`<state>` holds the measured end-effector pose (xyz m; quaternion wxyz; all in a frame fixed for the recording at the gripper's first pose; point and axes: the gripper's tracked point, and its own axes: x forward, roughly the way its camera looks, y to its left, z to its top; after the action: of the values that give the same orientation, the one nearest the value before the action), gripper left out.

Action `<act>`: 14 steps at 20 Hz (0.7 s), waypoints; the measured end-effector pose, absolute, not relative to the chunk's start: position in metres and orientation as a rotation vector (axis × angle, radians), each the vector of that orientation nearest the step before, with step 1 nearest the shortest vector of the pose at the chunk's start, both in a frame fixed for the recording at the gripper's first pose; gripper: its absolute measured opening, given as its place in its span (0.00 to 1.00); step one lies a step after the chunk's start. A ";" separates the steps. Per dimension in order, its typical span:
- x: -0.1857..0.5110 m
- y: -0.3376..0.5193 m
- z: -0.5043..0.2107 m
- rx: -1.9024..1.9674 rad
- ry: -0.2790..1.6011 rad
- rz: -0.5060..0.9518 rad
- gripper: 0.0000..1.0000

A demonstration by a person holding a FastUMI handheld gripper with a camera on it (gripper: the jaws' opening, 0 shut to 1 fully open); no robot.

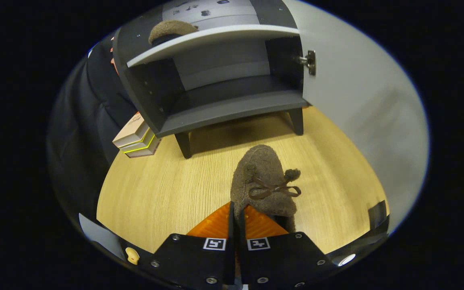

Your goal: Open the shoe cabinet door, grab the shoes and put them into the shoe cabinet, then close the shoe cabinet door.

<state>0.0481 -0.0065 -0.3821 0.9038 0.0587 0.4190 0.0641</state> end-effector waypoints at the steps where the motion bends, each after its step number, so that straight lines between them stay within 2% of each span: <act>1: 0.050 -0.008 -0.366 0.118 0.844 0.135 0.05; 9: 0.076 -0.011 -0.228 0.078 0.650 0.184 0.05; 14: 0.099 -0.018 -0.167 0.049 0.572 0.206 0.05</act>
<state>0.0993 -0.0184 -0.1667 0.9539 0.0242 0.2815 0.1016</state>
